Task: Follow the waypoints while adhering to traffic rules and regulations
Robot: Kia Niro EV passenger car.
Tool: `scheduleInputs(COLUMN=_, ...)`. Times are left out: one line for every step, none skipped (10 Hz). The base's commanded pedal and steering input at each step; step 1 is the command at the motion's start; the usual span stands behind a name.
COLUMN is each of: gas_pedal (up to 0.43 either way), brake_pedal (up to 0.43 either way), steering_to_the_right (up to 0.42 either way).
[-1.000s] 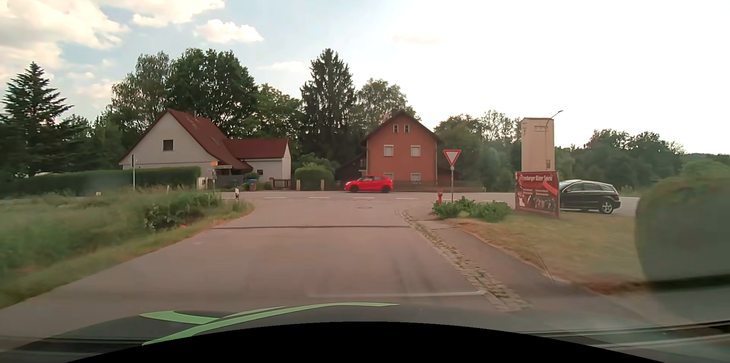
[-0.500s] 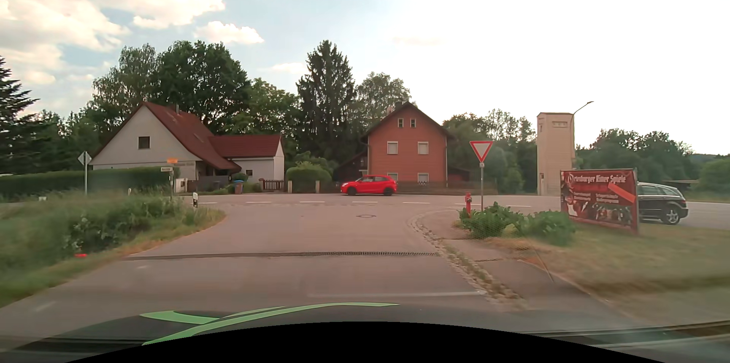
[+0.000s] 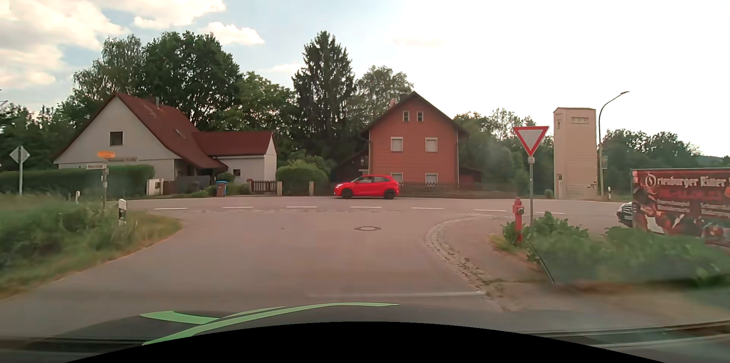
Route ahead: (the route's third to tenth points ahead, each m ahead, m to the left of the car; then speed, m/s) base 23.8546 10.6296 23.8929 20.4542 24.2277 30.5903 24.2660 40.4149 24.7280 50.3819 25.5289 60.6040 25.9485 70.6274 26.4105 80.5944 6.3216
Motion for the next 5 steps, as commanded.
scheduleInputs(gas_pedal=0.0, brake_pedal=0.262, steering_to_the_right=0.001)
scheduleInputs(gas_pedal=0.0, brake_pedal=0.262, steering_to_the_right=0.001)
scheduleInputs(gas_pedal=0.0, brake_pedal=0.262, steering_to_the_right=0.001)
scheduleInputs(gas_pedal=0.0, brake_pedal=0.268, steering_to_the_right=0.001)
scheduleInputs(gas_pedal=0.0, brake_pedal=0.274, steering_to_the_right=0.002)
